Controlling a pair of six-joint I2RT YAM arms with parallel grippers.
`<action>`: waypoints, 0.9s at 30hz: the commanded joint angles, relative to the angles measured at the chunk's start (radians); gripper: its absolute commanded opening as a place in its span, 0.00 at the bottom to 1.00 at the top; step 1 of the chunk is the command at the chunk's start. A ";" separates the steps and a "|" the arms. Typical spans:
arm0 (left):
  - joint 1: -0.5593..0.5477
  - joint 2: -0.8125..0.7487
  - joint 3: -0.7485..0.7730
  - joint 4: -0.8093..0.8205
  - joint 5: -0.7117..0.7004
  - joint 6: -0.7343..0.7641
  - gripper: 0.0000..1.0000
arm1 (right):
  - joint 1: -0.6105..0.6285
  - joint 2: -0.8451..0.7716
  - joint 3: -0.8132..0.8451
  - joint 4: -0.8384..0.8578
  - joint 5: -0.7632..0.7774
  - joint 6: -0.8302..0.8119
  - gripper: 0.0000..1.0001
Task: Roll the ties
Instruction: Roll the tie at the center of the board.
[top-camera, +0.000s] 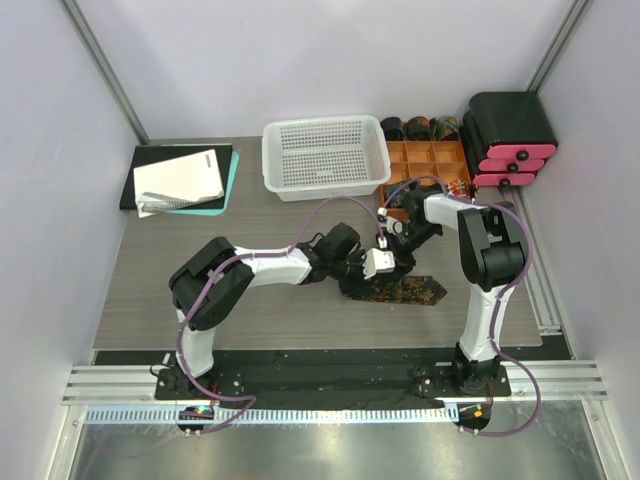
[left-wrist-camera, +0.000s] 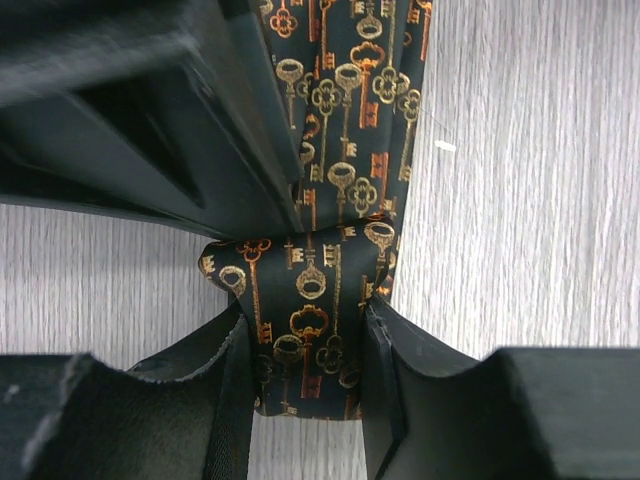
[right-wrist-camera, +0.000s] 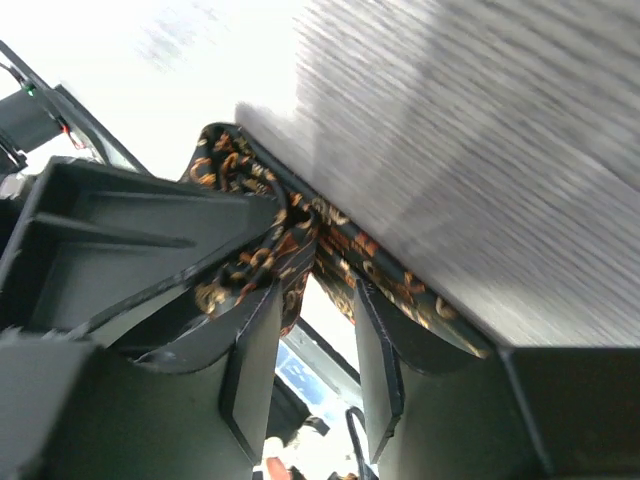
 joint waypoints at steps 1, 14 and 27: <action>-0.030 0.139 -0.025 -0.204 -0.094 0.012 0.30 | -0.026 -0.070 0.067 -0.107 -0.043 -0.092 0.43; -0.030 0.142 -0.019 -0.216 -0.101 0.019 0.34 | -0.047 -0.113 -0.050 0.025 -0.150 0.011 0.44; 0.012 0.067 -0.025 -0.201 -0.049 -0.005 0.61 | -0.076 -0.092 -0.139 0.034 0.054 -0.038 0.01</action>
